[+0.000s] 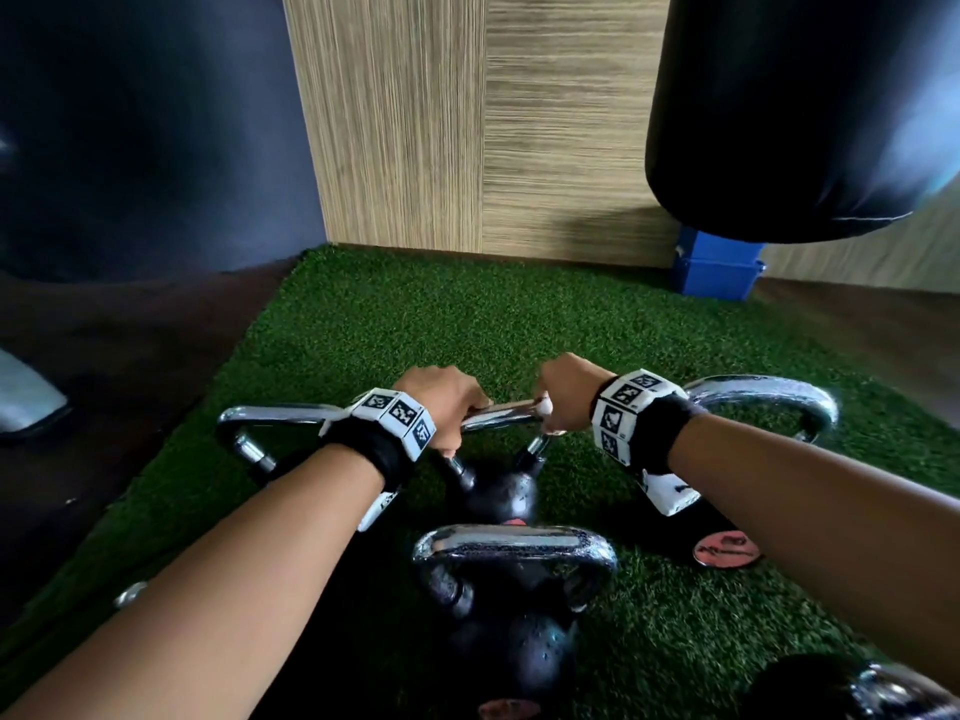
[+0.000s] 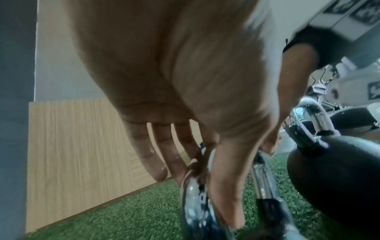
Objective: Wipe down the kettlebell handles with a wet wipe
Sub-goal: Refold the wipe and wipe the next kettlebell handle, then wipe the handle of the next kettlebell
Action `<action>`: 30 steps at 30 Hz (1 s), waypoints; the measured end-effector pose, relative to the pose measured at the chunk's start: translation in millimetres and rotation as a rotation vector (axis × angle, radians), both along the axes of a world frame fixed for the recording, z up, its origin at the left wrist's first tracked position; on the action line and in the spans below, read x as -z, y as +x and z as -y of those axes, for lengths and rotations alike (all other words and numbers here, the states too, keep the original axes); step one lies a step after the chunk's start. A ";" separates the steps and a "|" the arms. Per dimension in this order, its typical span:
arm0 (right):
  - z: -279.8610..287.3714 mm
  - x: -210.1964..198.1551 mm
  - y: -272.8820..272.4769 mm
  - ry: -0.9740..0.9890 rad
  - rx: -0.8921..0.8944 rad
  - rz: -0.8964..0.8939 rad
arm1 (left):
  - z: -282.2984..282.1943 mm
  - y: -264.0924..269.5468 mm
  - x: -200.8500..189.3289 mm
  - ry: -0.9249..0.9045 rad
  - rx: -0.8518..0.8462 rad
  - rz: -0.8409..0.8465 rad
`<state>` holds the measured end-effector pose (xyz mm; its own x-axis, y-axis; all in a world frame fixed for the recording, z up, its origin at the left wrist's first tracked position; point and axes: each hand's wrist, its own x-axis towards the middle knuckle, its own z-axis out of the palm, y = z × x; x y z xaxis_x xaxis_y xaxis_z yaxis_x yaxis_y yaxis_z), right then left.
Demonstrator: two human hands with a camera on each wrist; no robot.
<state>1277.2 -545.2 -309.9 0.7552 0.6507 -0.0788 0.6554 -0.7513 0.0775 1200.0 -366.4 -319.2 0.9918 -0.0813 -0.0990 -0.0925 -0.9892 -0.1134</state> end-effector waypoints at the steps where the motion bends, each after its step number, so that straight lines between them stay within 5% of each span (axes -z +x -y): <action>1: 2.5 0.8 -2.3 0.006 0.013 0.004 | -3.3 0.1 1.4 -0.018 0.001 0.027; 10: 8.8 1.8 -19.6 0.069 0.079 -0.059 | -14.1 -9.1 19.5 -0.153 0.023 0.219; 13: 16.4 -7.8 -19.3 0.022 0.079 -0.183 | -17.5 -22.3 25.2 -0.339 0.023 0.188; 17: 30.7 -29.8 -27.7 0.243 0.076 -0.344 | -26.3 -58.2 47.0 -0.557 -0.088 0.191; 21: 33.2 -46.8 -59.5 0.178 -0.069 -0.381 | -39.1 -92.6 87.8 -0.771 -0.315 -0.061; 24: 33.6 -48.5 -92.6 0.119 -0.131 -0.406 | -34.7 -116.8 114.0 -0.767 -0.357 -0.296; 27: 35.5 -40.8 -117.6 0.124 -0.139 -0.385 | -17.7 -134.3 128.4 -0.724 -0.362 -0.375; 30: 41.7 -35.2 -135.2 0.233 -0.073 -0.386 | 1.7 -138.0 143.4 -0.874 -0.360 -0.328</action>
